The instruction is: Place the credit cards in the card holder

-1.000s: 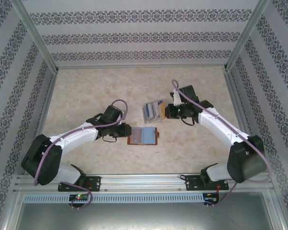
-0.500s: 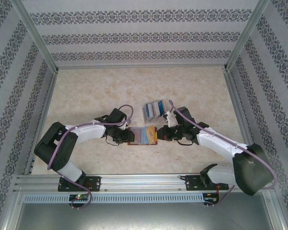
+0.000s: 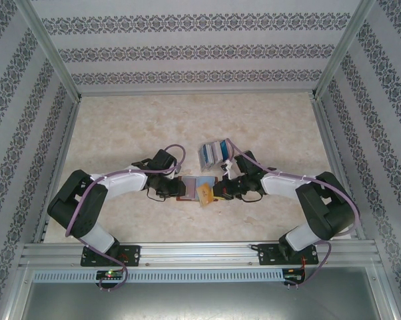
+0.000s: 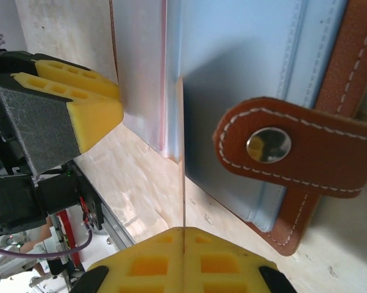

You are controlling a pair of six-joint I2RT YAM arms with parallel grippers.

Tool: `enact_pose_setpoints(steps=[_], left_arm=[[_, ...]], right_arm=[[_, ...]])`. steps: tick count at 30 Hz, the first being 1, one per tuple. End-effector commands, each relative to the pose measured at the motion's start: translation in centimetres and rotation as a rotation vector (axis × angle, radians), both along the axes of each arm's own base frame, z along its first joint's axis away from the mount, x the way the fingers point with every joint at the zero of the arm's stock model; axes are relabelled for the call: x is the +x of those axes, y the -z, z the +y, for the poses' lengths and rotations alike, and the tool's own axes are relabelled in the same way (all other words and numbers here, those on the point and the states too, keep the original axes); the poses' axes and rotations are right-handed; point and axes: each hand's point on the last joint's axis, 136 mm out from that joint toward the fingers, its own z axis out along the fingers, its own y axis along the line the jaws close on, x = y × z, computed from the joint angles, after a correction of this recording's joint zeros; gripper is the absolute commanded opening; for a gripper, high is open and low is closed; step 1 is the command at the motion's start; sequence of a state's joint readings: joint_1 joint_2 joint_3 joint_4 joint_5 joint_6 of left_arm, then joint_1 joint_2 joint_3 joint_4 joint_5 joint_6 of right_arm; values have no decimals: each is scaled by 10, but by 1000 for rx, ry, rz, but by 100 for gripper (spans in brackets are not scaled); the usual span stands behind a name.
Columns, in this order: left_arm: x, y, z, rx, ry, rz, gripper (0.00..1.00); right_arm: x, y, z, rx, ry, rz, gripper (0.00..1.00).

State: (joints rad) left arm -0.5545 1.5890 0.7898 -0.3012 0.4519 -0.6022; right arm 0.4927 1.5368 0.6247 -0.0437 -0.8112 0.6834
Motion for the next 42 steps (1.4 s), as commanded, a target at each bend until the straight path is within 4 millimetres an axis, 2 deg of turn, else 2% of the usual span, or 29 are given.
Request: enact_pose_setpoints(steps=[1,8,16,24,37,42], left_arm=[[6,1,8,61,8,-19,24],[4,10,25,149,-8,-28,13],[4,14,25,155,-6,-14,12],[5,13,24,157,-1,-9,12],[2,14,25,157,-5,-6,11],[4,12,23,137,-9,-11,12]], right_arm=[[10,-13,8,59,-17,-20,0],[12,-14,8,83,-23,-17,0],[10,-17,10,100,-49,-25,0],[13,4,11,55,-40,14,0],[15,14,4,0,7,32,0],[21,24,7,-32,54,24,0]])
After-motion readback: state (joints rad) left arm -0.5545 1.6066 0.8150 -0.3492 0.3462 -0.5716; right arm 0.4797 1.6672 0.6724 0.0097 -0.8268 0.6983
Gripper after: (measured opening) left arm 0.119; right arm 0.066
